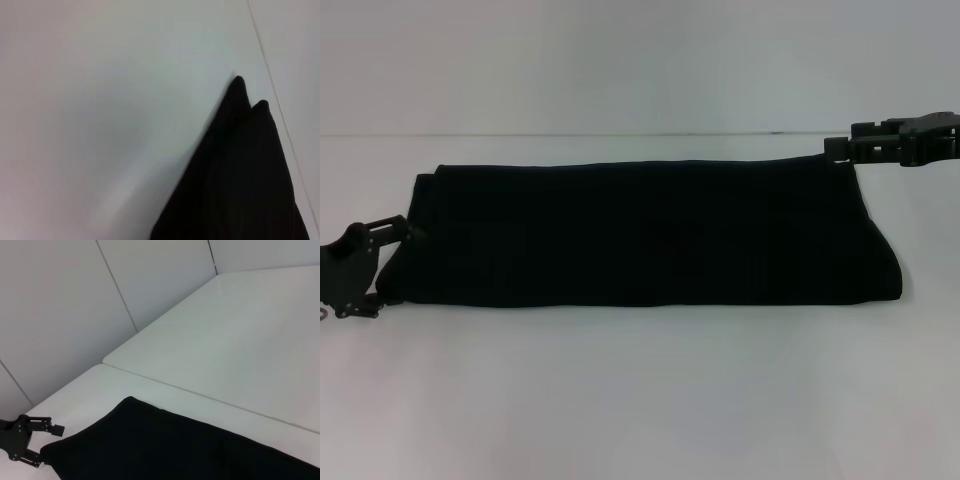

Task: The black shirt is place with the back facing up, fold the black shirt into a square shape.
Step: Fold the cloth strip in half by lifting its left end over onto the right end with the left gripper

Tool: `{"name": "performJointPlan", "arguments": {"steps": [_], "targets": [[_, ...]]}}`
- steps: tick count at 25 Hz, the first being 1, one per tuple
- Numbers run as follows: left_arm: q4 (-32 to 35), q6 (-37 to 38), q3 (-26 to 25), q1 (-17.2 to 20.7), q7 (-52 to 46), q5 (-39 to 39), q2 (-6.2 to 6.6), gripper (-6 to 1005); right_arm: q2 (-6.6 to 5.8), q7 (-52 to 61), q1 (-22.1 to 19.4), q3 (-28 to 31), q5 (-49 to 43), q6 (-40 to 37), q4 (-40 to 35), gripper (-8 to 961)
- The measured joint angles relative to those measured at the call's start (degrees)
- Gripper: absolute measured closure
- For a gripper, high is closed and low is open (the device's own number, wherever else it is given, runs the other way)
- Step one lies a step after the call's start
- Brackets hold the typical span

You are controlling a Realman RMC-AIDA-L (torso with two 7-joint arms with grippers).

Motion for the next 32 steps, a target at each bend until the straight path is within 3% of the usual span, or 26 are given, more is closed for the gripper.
{"name": "performJointPlan", "arguments": {"steps": [5,17,30,32], "targets": [[-0.1,-0.4,0.3,0.0,4.0,0.0,0.0,134,0.0,-0.1,0.0,0.0,0.0,0.0,0.0,204],[-0.7,-1.1,0.3,0.6,10.5,0.5,-0.16,365,-0.07,-0.1,0.1,0.0,0.0,-0.1,-0.1,203],[-0.4,0.1,0.5,1.2,18.7,0.5,-0.06,954,0.38,-0.1,0.4,0.0,0.0,0.0,-0.1,205],[0.8,0.9,0.5,1.5,20.5,0.5,-0.02,949,0.55,-0.2,0.5,0.0,0.6,0.1,0.0,206]]}}
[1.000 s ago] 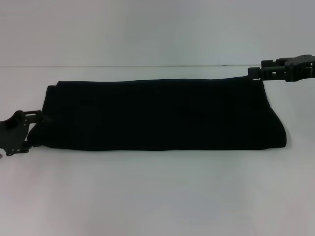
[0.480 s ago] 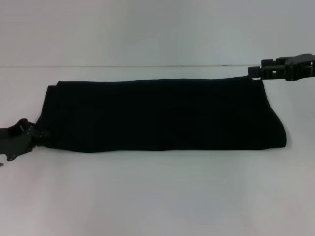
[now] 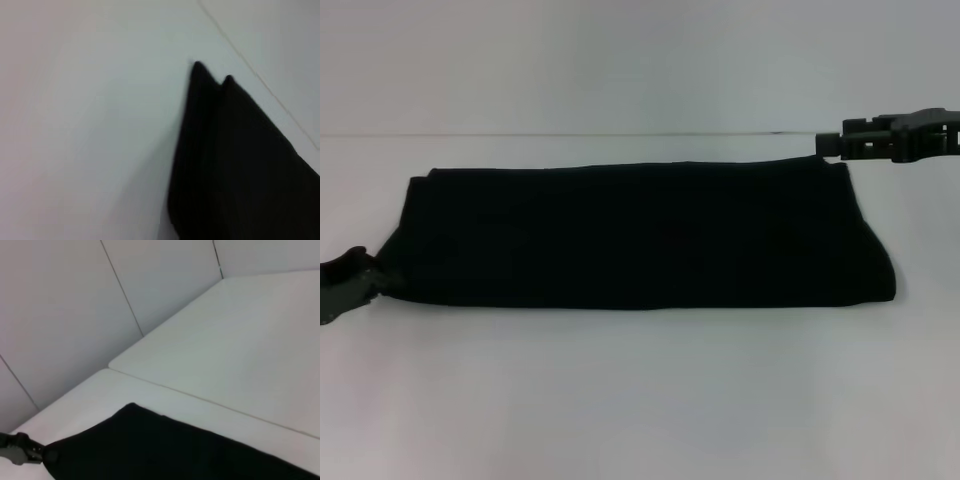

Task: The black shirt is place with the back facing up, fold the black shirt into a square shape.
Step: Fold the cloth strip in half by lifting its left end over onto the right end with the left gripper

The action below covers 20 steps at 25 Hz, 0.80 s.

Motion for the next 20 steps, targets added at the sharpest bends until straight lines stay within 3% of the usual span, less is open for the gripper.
{"name": "performJointPlan", "arguments": {"steps": [5,9,14,20], "targets": [[5.7,2.4,0.4,1.6,4.3,1.4,0.09,937,0.52,0.0,0.1,-0.5,1.9,2.1,0.5,206],[10.7,3.3,0.3,3.0,6.2,5.8,0.39,928,1.79,-0.4,0.8,-0.6,2.1,5.4,0.6,207],[15.8,5.6,-0.8,4.2,7.3,11.2,1.52,916,3.2,-0.6,2.1,-0.7,2.2,8.2,0.6,208],[17.6,11.0,-2.6,3.3,7.8,11.2,2.98,902,3.8,-1.3,2.9,-0.7,2.4,10.9,0.7,209]]}}
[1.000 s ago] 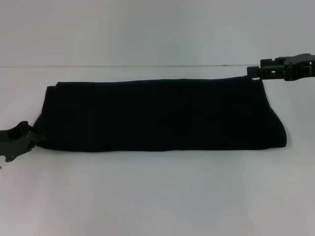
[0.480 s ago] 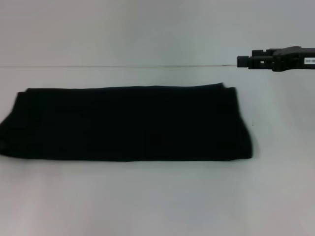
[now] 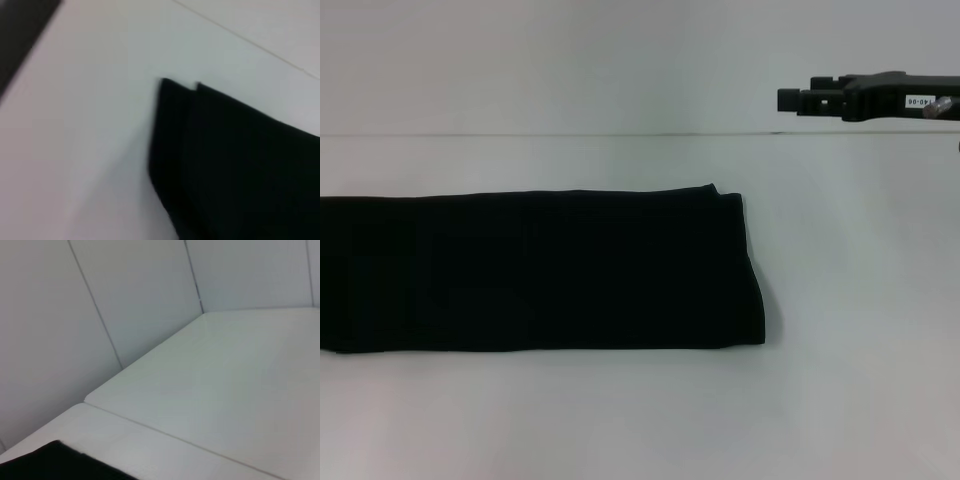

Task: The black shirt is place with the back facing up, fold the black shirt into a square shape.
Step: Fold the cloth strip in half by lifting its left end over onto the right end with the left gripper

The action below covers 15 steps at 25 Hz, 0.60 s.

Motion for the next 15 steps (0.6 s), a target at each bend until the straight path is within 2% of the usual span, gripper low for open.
{"name": "performJointPlan", "arguments": {"steps": [3,7,10,13,15], "targets": [[-0.3,3.3,-0.1,-1.2,0.0,-1.9,0.4,895,0.04,-1.1,-0.2,0.1,1.2,1.3,-0.1,209],[-0.9,10.7,0.5,-4.8,-1.5,-8.7,0.82,885,-0.19,-3.1,-1.2,0.6,3.9,4.3,-0.6,208],[-1.6,14.8,3.5,-9.3,-3.6,-14.9,0.1,878,-1.11,-4.5,-2.3,0.8,6.4,6.2,-0.8,208],[-3.0,16.0,8.8,-13.9,-5.2,-20.7,-2.3,871,-2.23,-5.4,-4.2,0.8,8.8,5.2,-1.6,208],[-5.3,14.3,13.6,-17.7,-5.5,-24.3,-5.81,866,-2.89,-5.3,-5.6,0.8,9.8,3.8,-2.6,208]]}}
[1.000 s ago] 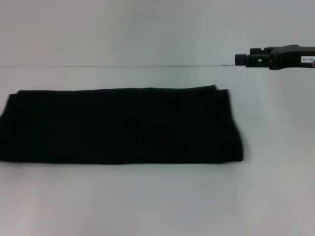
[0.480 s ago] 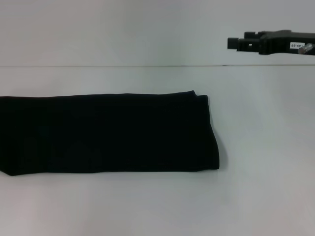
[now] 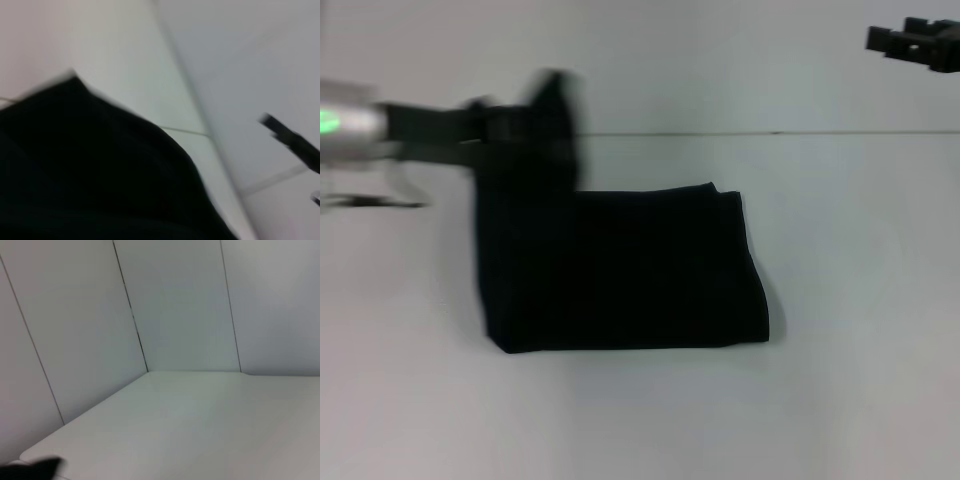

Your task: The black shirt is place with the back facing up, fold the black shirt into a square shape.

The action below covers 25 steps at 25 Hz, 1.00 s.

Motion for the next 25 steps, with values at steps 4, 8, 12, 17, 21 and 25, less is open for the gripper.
{"name": "performJointPlan", "arguments": {"steps": [4,8,12,17,21,25], "targets": [[-4.2,-6.5,4.9,-3.1,1.3,-2.2,-5.19,857,-0.89,0.3,-2.4,0.0,1.2,-2.1,-1.3,208],[-23.9,-24.8,11.0,-3.9,11.3,-11.8,-7.53,847,-1.15,0.1,-3.6,0.0,1.3,-2.7,-1.2,209],[-33.8,-28.0,9.5,-1.0,23.2,-21.9,-7.84,838,-1.17,-0.2,-3.9,-0.3,0.9,-3.3,-1.3,209],[-39.1,-20.0,9.3,3.1,35.4,-31.8,-8.01,826,-1.19,0.1,-3.7,-0.8,-0.1,-3.6,-0.8,209],[-38.7,-12.1,9.4,3.6,35.9,-32.3,-7.71,768,-1.25,3.0,-3.2,-0.9,-3.6,-4.6,-0.6,209],[-31.4,-8.7,9.6,6.8,34.4,-32.4,-7.28,563,-1.81,8.0,-2.1,-1.4,-9.2,-7.0,-0.8,209]]}}
